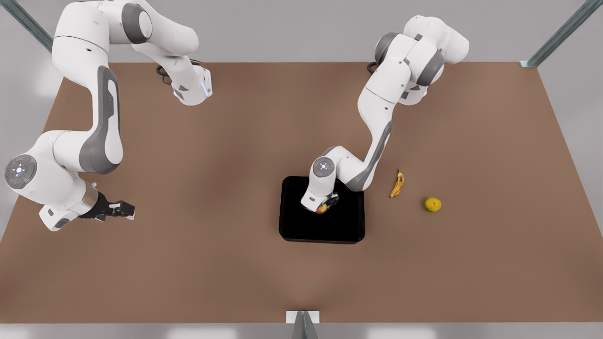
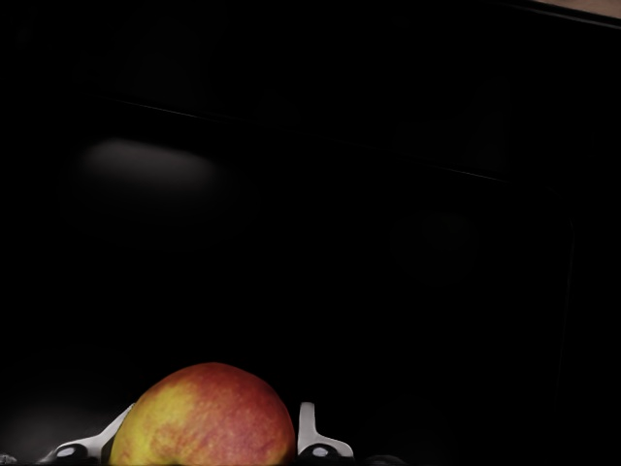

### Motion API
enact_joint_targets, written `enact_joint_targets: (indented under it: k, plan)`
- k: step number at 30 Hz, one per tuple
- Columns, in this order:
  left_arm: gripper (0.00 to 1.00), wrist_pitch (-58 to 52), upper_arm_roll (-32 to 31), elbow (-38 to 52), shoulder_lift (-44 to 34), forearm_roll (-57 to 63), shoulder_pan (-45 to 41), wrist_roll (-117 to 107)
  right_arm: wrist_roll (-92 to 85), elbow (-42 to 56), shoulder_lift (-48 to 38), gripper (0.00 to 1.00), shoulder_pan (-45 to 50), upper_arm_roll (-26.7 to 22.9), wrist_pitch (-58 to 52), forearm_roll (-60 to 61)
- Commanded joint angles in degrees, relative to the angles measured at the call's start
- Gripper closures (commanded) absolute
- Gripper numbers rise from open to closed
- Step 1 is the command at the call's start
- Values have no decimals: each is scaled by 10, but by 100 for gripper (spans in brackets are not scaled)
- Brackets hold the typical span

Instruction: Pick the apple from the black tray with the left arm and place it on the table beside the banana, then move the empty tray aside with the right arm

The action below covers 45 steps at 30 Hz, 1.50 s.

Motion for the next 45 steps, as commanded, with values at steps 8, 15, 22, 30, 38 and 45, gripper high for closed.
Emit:
enact_joint_targets:
  k: [8,15,22,30,38,45]
  plan:
    - [26,-212,2,7,-124,0,31,18,-3,0,-1,0,0,0,0,0]
    - [26,-255,0,-1,-125,0,255,496,352,93,0,0,152,1,-108,-1]
    - [0,-140,0,-61,-97,1,303,550,686,199,78,0,341,0,-124,-5]
    - [0,-400,13,-110,-445,-116,377,564,825,187,158,0,365,20,84,2]
    - [0,-472,38,-55,-438,-72,376,577,757,72,177,0,363,33,211,-4]
    - [0,-486,38,-55,-441,-51,375,555,761,30,183,0,365,39,289,-79]
